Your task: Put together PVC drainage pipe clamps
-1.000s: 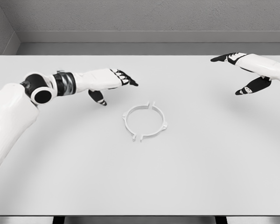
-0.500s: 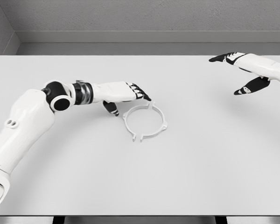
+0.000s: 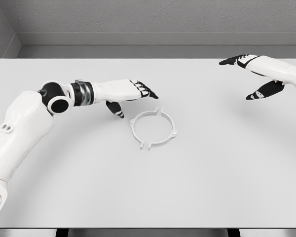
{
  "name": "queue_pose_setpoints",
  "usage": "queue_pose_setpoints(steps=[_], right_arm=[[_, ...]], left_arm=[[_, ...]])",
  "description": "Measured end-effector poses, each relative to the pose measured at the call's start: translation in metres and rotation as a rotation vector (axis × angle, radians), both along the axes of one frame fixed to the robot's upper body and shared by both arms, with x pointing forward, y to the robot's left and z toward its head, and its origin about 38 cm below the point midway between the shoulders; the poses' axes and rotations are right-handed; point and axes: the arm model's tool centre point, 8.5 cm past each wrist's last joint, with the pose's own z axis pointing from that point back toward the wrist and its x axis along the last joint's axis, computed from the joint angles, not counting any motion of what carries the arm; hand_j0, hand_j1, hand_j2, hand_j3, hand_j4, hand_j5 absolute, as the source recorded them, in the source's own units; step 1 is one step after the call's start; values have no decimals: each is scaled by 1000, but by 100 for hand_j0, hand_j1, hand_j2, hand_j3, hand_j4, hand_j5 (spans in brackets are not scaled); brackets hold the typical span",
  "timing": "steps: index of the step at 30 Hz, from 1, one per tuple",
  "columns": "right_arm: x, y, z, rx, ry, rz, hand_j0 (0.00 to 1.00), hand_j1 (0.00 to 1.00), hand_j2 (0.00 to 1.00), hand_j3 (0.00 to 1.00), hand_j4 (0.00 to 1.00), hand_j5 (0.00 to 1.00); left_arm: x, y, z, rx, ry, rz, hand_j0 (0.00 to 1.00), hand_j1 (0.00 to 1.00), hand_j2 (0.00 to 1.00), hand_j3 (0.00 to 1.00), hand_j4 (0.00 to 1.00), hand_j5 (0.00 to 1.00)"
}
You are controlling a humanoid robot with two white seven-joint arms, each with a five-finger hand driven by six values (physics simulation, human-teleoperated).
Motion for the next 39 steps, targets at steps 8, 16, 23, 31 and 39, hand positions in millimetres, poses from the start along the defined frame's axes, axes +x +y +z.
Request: queue_pose_setpoints(steps=[8,16,23,31,39], right_arm=[[-2,3,2,-2,-6,11,100,100,100,100,100,100],[-3,7,3,-3,-11,23,100,100,100,100,100,100],[-5,7,5,-9,-17,30,100,100,100,100,100,100],[-7,9,9,-16,-28,39,100,100,100,100,100,100],[-14,16,9,-25,-33,68,100,100,100,100,100,100]], left_arm=[[-1,-3,-7,-3,17,1,100,100,100,100,100,100],[-2,-10,-13,3,28,-8,100,100,100,100,100,100],[-3,-18,-12,-8,29,-20,100,100,100,100,100,100],[-4,-21,-12,-14,29,-24,100,100,100,100,100,100],[-4,-29,-10,-25,28,-34,100,100,100,100,100,100]])
